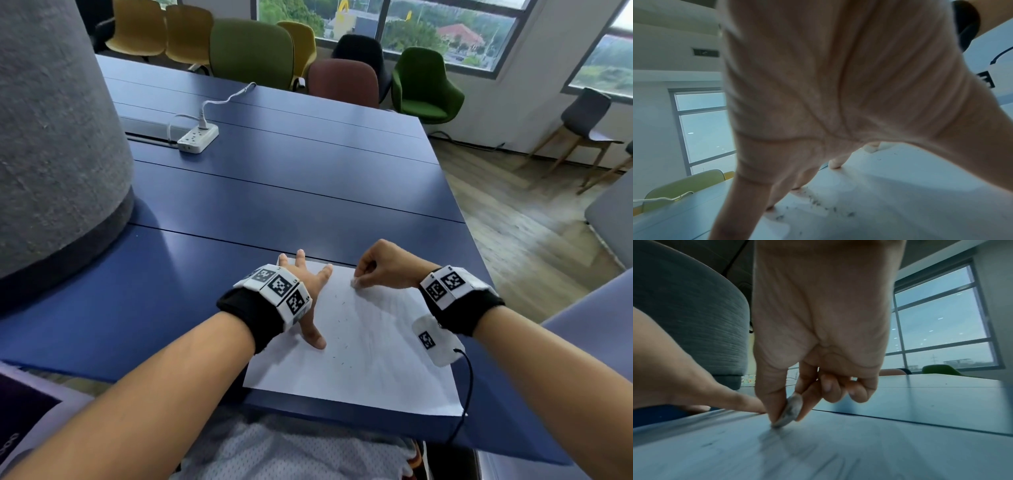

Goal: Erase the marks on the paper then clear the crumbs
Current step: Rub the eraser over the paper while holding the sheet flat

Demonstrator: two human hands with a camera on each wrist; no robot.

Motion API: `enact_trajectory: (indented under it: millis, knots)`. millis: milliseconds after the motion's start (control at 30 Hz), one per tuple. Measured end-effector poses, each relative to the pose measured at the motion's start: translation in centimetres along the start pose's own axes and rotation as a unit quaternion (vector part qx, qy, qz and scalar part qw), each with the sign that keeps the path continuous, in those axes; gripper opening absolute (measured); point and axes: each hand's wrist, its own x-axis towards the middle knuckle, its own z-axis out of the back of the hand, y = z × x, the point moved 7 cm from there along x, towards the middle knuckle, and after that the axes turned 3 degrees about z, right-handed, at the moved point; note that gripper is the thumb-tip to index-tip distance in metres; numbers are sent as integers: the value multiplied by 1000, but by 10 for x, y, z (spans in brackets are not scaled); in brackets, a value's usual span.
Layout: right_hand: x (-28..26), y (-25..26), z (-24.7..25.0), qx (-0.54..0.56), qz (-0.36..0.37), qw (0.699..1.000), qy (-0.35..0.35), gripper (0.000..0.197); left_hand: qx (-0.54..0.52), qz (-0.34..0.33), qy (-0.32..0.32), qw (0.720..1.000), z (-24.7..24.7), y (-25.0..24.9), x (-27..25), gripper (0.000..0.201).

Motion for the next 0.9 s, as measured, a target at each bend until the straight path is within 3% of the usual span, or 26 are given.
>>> enact_trajectory:
  millis: [67,167,333,467,633,800,900]
  knots:
    - [0,-1,-2,3,2,1000,1,12,-1,-1,0,1000,0,0,1,144]
    - [-7,6,-14,-3,20,997,81,11,3,5,2,1000,0,1,1,145]
    - [-2,-2,-1,-1,3,1000,-4,13,0,1,1,1000,0,0,1,144]
    - [-11,6,-20,-14,23,994,107,10,5,8,2,1000,1,0,1,145]
    - [-4,-2,0,-8,1,1000,-18,15,-1,2,-1,1000,-1,0,3,145]
    - [-43,16,-27,-31,46,994,98,9,5,2,6,1000,-1,0,4,146]
    - [-72,11,-26,-70,42,995,61,10,2,-8,2,1000,-1,1,5,145]
